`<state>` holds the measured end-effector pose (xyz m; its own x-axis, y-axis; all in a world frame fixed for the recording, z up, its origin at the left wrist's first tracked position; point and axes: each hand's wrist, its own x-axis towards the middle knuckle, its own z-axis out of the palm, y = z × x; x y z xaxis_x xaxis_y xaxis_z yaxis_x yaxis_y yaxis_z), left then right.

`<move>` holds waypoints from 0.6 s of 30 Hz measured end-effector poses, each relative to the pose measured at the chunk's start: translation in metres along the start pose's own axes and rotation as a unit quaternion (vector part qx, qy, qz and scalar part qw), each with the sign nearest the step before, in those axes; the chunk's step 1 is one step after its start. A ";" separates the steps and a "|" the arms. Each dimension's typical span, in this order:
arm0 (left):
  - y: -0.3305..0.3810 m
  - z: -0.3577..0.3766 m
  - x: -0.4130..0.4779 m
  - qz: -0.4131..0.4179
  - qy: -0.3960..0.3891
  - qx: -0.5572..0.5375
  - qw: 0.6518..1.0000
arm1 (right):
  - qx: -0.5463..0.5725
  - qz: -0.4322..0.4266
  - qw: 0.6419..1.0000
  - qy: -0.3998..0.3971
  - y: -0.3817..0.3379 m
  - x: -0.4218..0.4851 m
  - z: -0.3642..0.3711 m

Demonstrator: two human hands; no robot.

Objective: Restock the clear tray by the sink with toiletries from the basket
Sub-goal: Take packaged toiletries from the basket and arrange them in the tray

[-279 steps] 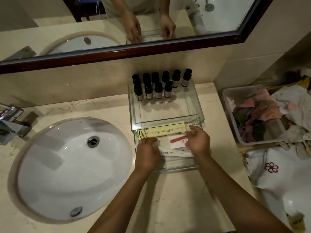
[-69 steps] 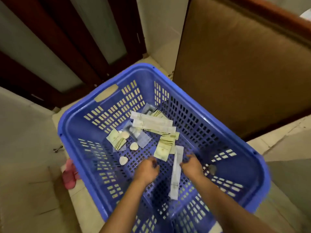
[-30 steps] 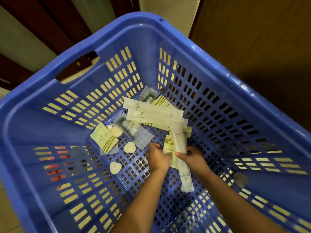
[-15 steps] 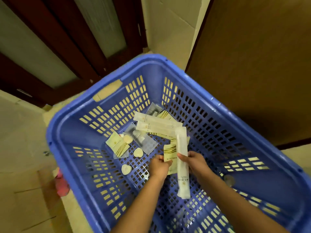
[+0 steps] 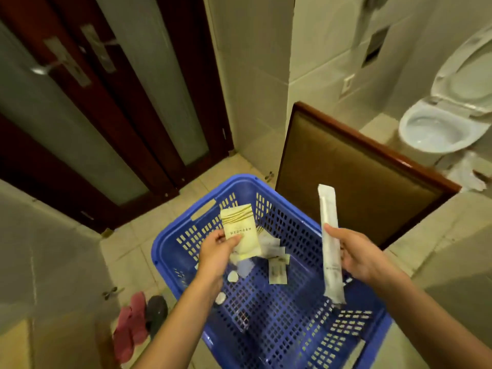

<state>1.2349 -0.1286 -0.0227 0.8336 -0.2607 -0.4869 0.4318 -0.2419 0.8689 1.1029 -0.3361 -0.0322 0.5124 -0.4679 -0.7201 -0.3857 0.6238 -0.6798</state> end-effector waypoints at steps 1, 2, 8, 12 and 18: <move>0.010 -0.002 -0.009 0.008 -0.008 0.000 1.000 | 0.006 -0.008 1.000 0.009 -0.011 -0.012 -0.005; 0.022 -0.003 -0.019 0.017 -0.019 0.001 1.000 | 0.013 -0.017 1.000 0.015 -0.023 -0.026 -0.010; 0.069 0.004 -0.058 0.025 -0.072 -0.030 0.997 | 0.030 -0.110 0.993 0.031 -0.070 -0.101 -0.035; 0.097 0.019 -0.076 0.039 -0.119 -0.046 0.991 | 0.053 -0.192 0.976 0.083 -0.081 -0.140 -0.052; 0.121 0.057 -0.108 0.085 -0.203 -0.044 0.975 | 0.064 -0.284 0.948 0.128 -0.080 -0.189 -0.078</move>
<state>1.1772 -0.1830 0.1296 0.6990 -0.6424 -0.3143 0.3412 -0.0867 0.9360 0.9770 -0.3464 0.1477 0.3996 -0.8780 -0.2637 0.0006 0.2879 -0.9577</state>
